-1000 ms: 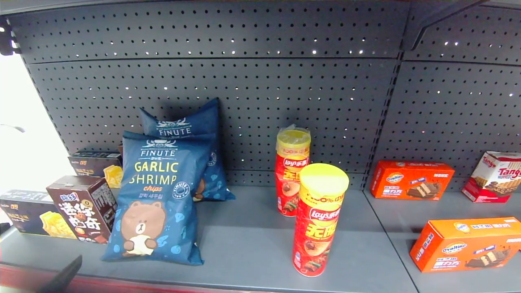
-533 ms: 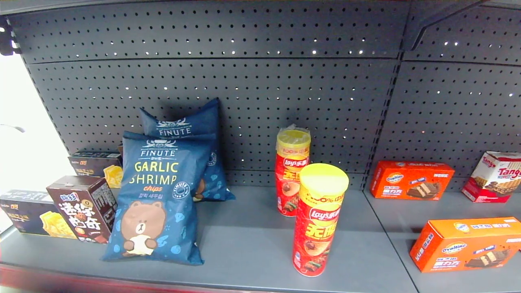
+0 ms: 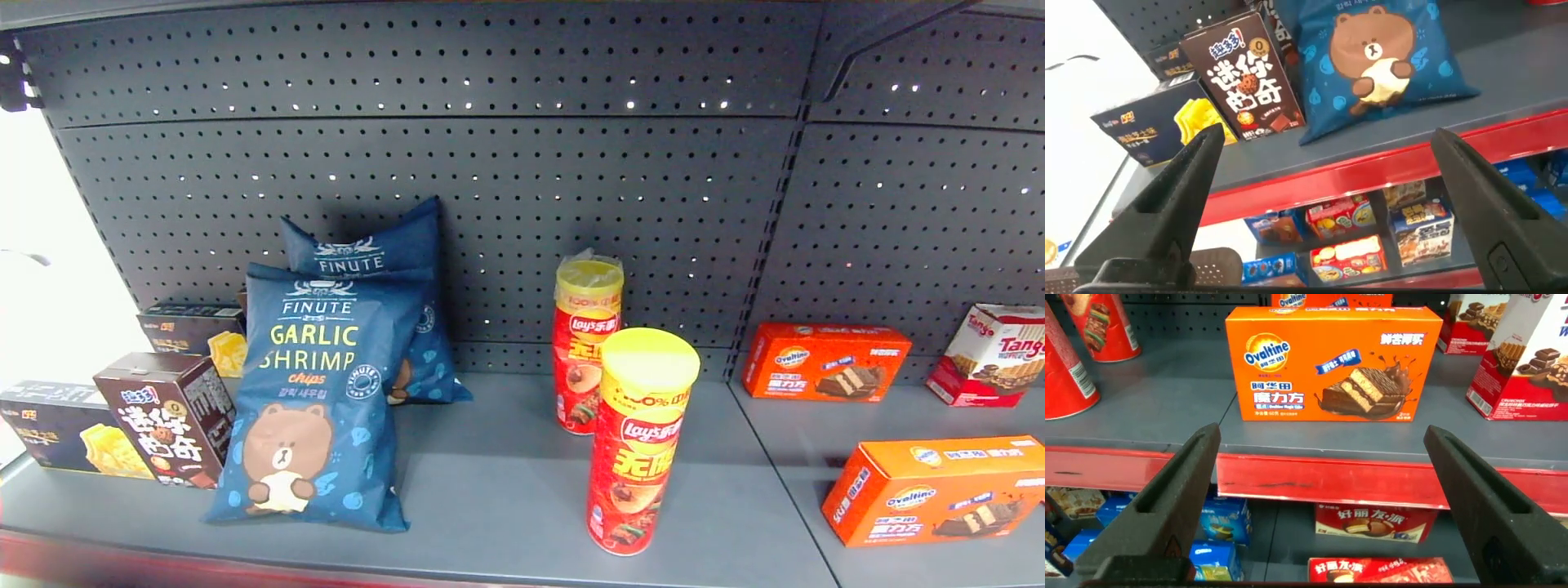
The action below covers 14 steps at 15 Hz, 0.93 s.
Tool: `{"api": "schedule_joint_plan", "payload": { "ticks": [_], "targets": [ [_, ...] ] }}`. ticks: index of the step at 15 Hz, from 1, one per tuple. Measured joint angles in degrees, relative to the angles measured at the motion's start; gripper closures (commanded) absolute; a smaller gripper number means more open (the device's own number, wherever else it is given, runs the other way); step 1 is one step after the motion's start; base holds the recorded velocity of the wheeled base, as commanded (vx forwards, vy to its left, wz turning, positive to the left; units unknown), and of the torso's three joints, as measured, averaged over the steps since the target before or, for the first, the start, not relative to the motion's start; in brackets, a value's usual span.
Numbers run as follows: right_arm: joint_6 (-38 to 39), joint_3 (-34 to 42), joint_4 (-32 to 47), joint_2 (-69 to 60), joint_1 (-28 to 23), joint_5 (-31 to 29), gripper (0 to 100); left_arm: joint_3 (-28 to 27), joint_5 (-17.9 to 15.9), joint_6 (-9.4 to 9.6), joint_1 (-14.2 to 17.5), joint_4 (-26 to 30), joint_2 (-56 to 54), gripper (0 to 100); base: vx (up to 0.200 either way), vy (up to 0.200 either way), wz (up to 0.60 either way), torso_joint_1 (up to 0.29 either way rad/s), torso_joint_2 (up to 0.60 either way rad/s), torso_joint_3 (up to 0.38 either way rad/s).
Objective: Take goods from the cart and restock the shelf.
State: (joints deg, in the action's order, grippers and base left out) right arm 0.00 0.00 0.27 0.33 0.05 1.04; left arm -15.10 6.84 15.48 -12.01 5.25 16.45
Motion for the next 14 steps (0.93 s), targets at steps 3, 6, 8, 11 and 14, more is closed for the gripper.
{"api": "schedule_joint_plan", "payload": {
  "ticks": [3,6,8,11,14],
  "targets": [
    [0.00,0.00,-0.05,-0.12,0.00,-0.02,0,0.12,0.00,-0.02,-0.06,1.08,-0.66,0,0.000,0.000,0.00,0.000,0.00,0.000],
    [0.00,0.00,0.00,-0.20,0.00,0.00,0,0.23,0.00,-0.10,0.02,1.15,-1.51,0,0.000,0.000,0.00,0.000,0.00,0.000],
    [0.00,0.00,0.00,-0.22,0.05,0.02,0,0.22,0.07,-0.11,0.05,1.17,-1.82,0,0.000,0.000,0.00,0.000,0.00,0.000],
    [0.24,-0.11,-0.16,-0.02,-0.12,-3.19,0,-0.13,0.07,-0.16,0.07,2.22,-2.08,0,0.000,0.000,0.00,0.000,0.00,0.000],
    [3.77,-7.55,0.16,3.11,0.91,-3.57,0,-0.74,-0.02,-0.13,-0.02,2.38,-2.08,0,0.000,0.000,0.00,0.000,0.00,0.000]
  ]
}}
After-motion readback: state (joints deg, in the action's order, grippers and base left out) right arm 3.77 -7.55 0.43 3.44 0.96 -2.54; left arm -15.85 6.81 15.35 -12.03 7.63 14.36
